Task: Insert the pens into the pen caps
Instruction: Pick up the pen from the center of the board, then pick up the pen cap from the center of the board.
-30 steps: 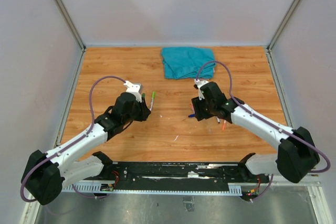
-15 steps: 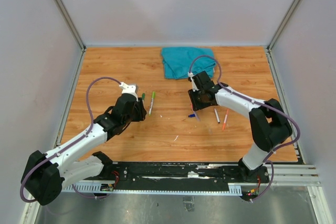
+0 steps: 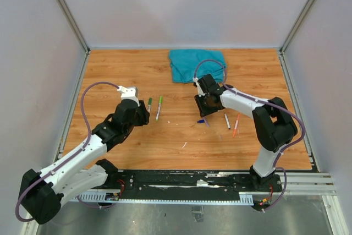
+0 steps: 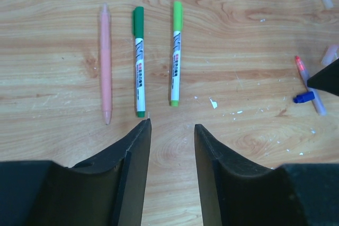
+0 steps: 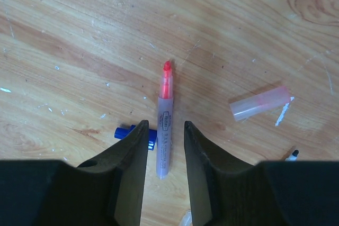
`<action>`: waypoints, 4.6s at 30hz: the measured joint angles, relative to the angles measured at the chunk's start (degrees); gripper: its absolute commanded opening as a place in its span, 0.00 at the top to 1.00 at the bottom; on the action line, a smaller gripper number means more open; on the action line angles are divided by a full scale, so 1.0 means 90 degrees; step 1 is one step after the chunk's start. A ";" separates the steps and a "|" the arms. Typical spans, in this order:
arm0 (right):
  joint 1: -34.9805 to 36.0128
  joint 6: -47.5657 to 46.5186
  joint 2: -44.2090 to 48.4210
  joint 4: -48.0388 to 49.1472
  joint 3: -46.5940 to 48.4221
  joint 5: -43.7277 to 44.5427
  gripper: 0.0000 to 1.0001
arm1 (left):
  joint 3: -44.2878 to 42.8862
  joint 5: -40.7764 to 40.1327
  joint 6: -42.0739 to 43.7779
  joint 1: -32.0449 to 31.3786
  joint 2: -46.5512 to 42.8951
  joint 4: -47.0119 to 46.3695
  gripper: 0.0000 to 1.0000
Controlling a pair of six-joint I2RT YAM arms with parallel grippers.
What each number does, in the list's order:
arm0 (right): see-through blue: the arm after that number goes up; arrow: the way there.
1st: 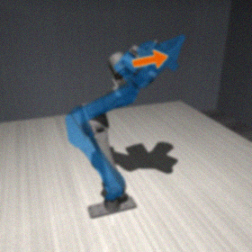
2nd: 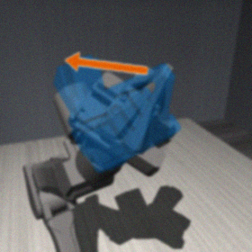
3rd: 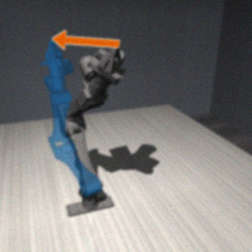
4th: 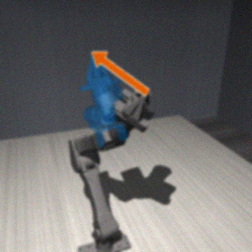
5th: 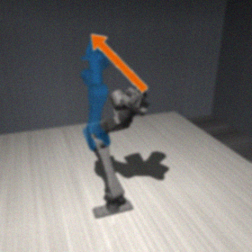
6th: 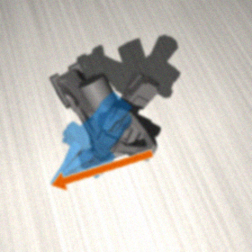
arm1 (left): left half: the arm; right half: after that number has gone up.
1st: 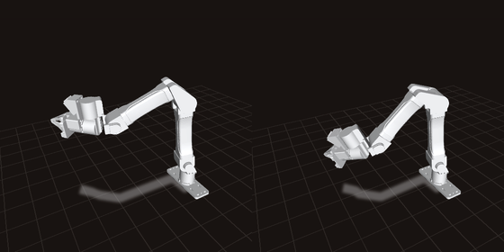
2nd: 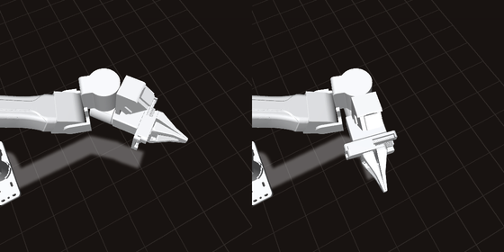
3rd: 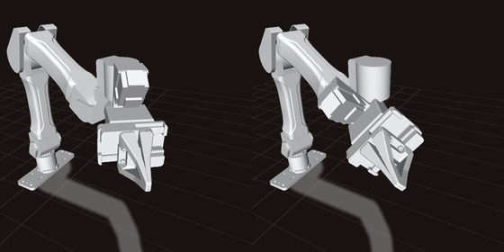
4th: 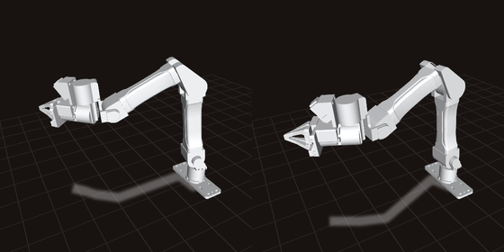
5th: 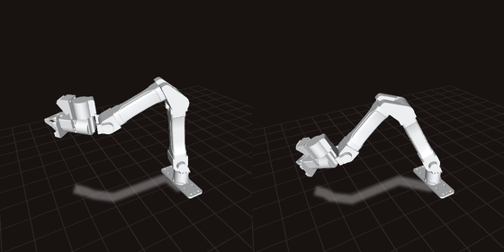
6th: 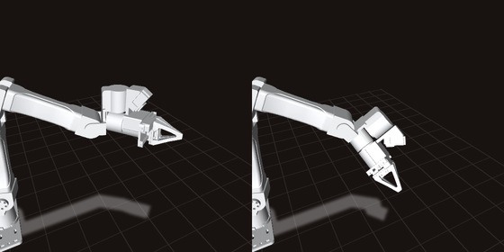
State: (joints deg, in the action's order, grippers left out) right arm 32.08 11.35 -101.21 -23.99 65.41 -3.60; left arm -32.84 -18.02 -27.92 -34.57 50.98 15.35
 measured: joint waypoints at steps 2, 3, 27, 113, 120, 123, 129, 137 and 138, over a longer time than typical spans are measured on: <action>0.0000 -0.0002 -0.0073 -0.0012 0.0010 0.0000 0.69 | 0.0000 -0.0049 -0.0015 0.0000 -0.0102 -0.0002 0.56; 0.0000 -0.0005 -0.0107 -0.0024 0.0019 0.0000 0.69 | 0.0000 -0.0063 -0.0022 0.0000 -0.0146 -0.0002 0.56; 0.0000 -0.0036 0.0644 0.0058 -0.0435 0.0039 0.88 | 0.0685 0.0772 -0.0051 0.0002 -0.0219 -0.0821 0.57; 0.1129 0.3429 0.4942 0.5710 -0.4182 -0.1673 0.49 | 0.1112 0.1418 -0.0731 -0.2103 0.0039 -0.4095 0.99; 0.1127 0.2288 0.5452 0.3271 -0.3531 0.0561 0.33 | 0.1112 0.1222 -0.0408 -0.2103 -0.0289 -0.3402 0.99; 0.1054 0.1938 0.5226 0.2407 -0.3203 0.1299 0.31 | 0.1112 0.1207 -0.0260 -0.2103 -0.0364 -0.3186 1.00; 0.0432 0.1537 0.3733 0.1018 -0.2018 0.1719 0.29 | 0.1095 0.1163 -0.0085 -0.2103 -0.0410 -0.2822 0.99; -0.0158 0.1622 0.1909 0.0287 -0.1098 0.1676 0.29 | 0.1064 0.1158 -0.0051 -0.2103 -0.0476 -0.2579 0.99; -0.0182 0.1693 0.1719 0.0231 -0.0981 0.1712 0.29 | 0.1064 0.1156 -0.0056 -0.2103 -0.0498 -0.2548 0.99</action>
State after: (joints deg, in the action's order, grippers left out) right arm 30.44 26.59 -85.73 -21.91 56.58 11.81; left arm -23.27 -7.62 -28.42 -53.49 46.50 -7.57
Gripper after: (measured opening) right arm 0.709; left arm 0.076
